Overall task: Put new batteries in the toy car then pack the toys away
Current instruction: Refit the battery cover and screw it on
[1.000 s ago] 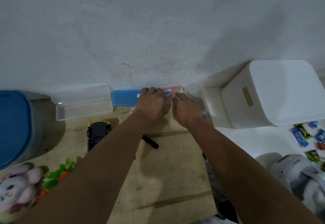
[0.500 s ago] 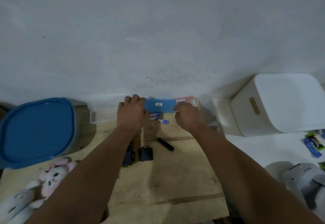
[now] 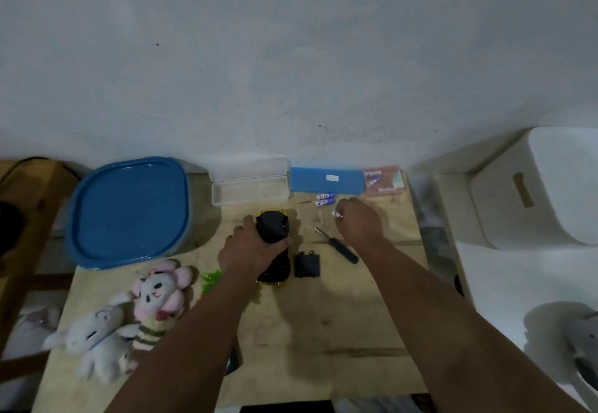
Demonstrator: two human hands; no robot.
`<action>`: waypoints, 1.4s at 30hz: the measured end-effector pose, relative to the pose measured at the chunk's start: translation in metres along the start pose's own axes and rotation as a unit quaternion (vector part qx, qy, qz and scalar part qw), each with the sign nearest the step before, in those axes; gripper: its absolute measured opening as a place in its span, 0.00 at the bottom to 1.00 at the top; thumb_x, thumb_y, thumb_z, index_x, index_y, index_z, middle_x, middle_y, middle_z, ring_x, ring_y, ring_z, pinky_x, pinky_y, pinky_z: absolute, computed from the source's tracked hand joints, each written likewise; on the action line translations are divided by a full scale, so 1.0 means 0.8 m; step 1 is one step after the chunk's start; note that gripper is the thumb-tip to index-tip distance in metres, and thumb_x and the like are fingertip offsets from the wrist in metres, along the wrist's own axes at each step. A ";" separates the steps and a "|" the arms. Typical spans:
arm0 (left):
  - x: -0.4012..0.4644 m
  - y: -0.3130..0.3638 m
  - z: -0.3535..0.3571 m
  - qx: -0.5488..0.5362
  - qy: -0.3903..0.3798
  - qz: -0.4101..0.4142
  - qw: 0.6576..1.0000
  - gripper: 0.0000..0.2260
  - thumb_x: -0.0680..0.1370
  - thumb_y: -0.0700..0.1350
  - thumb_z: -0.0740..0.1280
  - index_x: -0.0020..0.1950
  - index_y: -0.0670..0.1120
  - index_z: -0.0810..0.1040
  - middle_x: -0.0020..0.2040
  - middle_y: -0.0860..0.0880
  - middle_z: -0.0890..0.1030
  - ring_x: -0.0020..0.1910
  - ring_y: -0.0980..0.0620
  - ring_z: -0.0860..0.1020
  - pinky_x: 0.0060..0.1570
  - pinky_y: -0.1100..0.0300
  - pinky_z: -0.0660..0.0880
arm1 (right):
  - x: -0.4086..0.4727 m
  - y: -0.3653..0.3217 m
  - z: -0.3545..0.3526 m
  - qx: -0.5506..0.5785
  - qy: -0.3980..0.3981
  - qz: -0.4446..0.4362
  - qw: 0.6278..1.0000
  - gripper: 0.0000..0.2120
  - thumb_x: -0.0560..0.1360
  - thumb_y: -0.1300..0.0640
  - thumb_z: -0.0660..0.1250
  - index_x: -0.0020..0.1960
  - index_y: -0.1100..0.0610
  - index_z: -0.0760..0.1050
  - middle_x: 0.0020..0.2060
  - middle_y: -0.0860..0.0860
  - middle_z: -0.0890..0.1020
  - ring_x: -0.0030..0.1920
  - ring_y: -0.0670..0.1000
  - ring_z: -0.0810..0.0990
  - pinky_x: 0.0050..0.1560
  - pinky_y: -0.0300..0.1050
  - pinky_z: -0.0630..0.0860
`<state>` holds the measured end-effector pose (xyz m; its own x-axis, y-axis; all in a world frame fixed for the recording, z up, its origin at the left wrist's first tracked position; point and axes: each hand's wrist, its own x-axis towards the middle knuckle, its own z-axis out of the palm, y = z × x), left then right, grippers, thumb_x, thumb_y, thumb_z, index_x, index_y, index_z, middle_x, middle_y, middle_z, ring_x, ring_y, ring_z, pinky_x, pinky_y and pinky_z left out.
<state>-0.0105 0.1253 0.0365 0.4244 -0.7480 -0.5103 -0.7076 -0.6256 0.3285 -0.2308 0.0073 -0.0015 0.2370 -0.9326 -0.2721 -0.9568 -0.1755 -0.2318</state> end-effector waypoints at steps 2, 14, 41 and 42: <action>0.000 0.003 0.001 -0.015 -0.010 0.000 1.000 0.39 0.66 0.73 0.70 0.69 0.52 0.67 0.58 0.48 0.80 0.57 0.43 0.80 0.52 0.48 0.77 | -0.005 0.001 0.003 0.013 0.011 0.003 1.000 0.08 0.76 0.58 0.65 0.54 0.54 0.78 0.48 0.53 0.80 0.49 0.57 0.81 0.44 0.47 0.75; -0.013 0.028 -0.038 -0.142 -0.005 0.014 0.990 0.32 0.70 0.58 0.74 0.66 0.48 0.64 0.50 0.48 0.77 0.47 0.43 0.76 0.46 0.52 0.74 | -0.043 -0.052 -0.041 0.353 0.107 0.098 0.924 0.11 0.76 0.59 0.70 0.56 0.51 0.82 0.45 0.49 0.85 0.43 0.50 0.83 0.48 0.47 0.80; -0.142 0.009 -0.190 -0.686 -0.235 -0.006 0.688 0.24 0.83 0.63 0.60 0.60 0.44 0.82 0.55 0.41 0.85 0.56 0.40 0.83 0.55 0.44 0.80 | -0.170 -0.239 -0.171 0.461 0.227 0.025 0.857 0.10 0.70 0.49 0.78 0.50 0.51 0.84 0.41 0.46 0.86 0.42 0.42 0.85 0.47 0.46 0.84; -0.143 0.011 -0.189 -0.692 -0.237 0.004 0.682 0.24 0.83 0.62 0.60 0.61 0.44 0.82 0.55 0.41 0.85 0.56 0.40 0.83 0.53 0.46 0.80 | -0.173 -0.239 -0.171 0.441 0.237 0.025 0.865 0.11 0.70 0.48 0.78 0.50 0.51 0.84 0.41 0.45 0.86 0.43 0.41 0.84 0.47 0.45 0.83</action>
<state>0.0203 0.1722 0.2182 -0.0385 -0.8021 -0.5960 0.6413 -0.4772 0.6009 -0.1035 0.1267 0.2084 -0.0973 -0.9933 0.0621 -0.4129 -0.0164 -0.9106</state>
